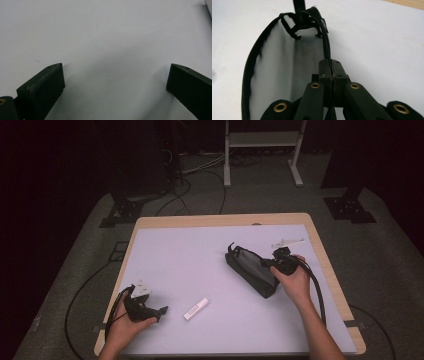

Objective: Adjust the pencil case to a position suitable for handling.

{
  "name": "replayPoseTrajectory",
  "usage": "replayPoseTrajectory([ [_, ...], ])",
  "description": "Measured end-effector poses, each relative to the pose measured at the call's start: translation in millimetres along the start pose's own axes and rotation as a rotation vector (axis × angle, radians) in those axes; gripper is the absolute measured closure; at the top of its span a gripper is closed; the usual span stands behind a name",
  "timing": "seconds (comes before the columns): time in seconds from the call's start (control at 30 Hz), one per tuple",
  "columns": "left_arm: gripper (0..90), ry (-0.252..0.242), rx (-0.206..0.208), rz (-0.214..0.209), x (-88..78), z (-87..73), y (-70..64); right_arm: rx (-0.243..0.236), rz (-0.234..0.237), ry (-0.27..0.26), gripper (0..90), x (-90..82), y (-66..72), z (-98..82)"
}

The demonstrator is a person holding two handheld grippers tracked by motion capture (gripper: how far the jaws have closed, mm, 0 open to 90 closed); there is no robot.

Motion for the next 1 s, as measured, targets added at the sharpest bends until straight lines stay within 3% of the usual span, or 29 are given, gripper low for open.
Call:
replayPoseTrajectory([
  [0.5, 0.7, 0.000, 0.001, 0.000, -0.1, -0.1, 0.0, -0.001, 0.039, -0.033, 87.9, -14.3, 3.9, 4.1],
  [1.0, 0.7, 0.000, 0.001, 0.000, -0.1, -0.1, 0.0, -0.047, 0.109, -0.016, 87.9, -19.3, 24.9, -3.0],
])
Point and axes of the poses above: each handheld gripper's, and its own axes: x roughly forward along the jaws, z roughly out of its top, y roughly to its left, the point moved 8 cm from there along x, roughly forward along the jaws, and after that the axes turned 5 degrees about x, right-handed, at the moved point
